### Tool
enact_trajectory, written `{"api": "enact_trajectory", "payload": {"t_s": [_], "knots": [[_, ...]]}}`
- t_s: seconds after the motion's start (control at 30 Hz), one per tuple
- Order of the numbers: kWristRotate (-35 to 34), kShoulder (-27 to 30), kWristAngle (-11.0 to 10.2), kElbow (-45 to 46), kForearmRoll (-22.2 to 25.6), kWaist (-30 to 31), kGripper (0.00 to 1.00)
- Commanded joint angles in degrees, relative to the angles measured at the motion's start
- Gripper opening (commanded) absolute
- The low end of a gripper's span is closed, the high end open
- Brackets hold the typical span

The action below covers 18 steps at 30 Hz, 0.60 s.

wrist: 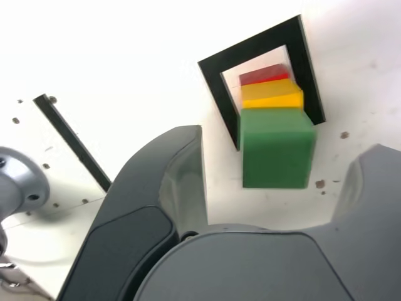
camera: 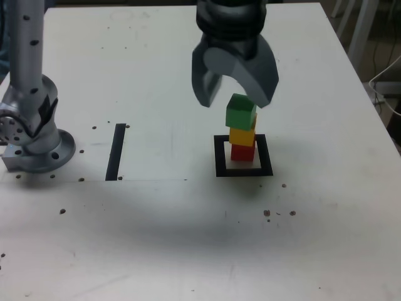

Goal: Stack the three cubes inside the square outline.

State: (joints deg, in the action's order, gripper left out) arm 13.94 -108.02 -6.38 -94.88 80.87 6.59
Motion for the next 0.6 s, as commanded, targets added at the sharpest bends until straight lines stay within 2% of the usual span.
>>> {"api": "enact_trajectory", "payload": {"t_s": [0.0,0.1,0.33,0.57], "knots": [[-0.03,2.09,0.18,1.80,0.30,-0.08,0.99],[-0.26,4.66,0.15,5.18,-0.21,-0.08,0.99],[-0.91,14.46,-0.53,16.52,-4.23,-1.46,0.99],[-3.08,22.78,-0.04,27.03,-7.87,-4.41,0.99]]}}
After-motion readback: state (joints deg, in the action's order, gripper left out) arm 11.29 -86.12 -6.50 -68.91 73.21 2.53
